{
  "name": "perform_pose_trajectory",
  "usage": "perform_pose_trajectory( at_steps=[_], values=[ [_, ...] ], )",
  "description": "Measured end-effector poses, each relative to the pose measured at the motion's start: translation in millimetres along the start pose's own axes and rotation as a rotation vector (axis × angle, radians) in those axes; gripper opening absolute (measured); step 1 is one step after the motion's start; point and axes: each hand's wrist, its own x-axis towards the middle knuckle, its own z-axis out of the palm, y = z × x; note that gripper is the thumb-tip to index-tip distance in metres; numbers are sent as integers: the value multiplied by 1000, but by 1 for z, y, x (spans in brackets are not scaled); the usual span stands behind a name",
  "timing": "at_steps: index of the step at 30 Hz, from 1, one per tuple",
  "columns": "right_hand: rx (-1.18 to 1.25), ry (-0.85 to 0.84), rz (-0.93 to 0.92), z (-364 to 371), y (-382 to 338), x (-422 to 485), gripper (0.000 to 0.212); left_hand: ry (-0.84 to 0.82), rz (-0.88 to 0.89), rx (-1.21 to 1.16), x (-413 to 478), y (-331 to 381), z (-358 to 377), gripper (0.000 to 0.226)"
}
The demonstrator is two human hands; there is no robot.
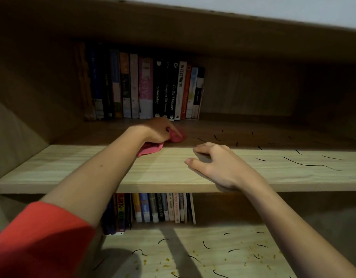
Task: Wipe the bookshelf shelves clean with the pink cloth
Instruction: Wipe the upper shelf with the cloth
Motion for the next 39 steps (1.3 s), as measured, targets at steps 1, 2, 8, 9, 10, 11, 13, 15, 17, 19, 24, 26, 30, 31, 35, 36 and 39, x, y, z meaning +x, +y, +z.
perform_pose_trajectory(
  at_steps=[1,2,8,9,10,11,13,15,17,19,24,26,30,31,35,36,39],
  values=[
    [-2,0,0,0,0,0,63,-30,18,0,-2,-2,-1,64],
    [-5,-1,-6,-1,0,0,63,-50,27,0,-3,-5,-1,68],
    [-16,4,-7,0,0,-1,63,46,-24,24,1,-1,-1,49],
    [-15,4,-1,0,0,0,63,50,-18,17,1,2,2,46],
    [-16,2,1,0,0,0,63,43,-6,6,-1,3,3,44],
    [-19,1,1,0,0,0,63,26,8,1,-4,3,4,46],
    [-29,0,4,-1,-1,0,63,-11,36,-6,-7,-2,4,55],
    [-25,-2,10,-1,-1,0,63,-17,26,-24,-6,-5,2,61],
    [-18,-1,19,-1,-1,-1,63,29,-11,-18,0,-9,0,59],
    [-19,-3,19,-1,-1,-1,64,95,-41,-13,4,-9,1,54],
    [-27,6,11,-1,-2,-1,63,28,5,-1,-2,-2,5,61],
    [-32,9,10,-1,-3,-1,64,-30,16,-6,-9,-4,0,64],
    [-31,14,4,-1,0,-1,63,8,-70,23,-4,-9,-6,61],
    [-32,14,7,-1,0,-1,63,29,-85,30,-1,-6,-6,58],
    [-30,33,30,1,0,-1,65,13,-72,23,3,16,5,49],
    [-28,44,34,1,0,-1,65,-10,-66,3,1,18,5,47],
    [-32,62,38,-1,-2,-3,64,-66,-81,37,-11,15,5,51]
  ],
)
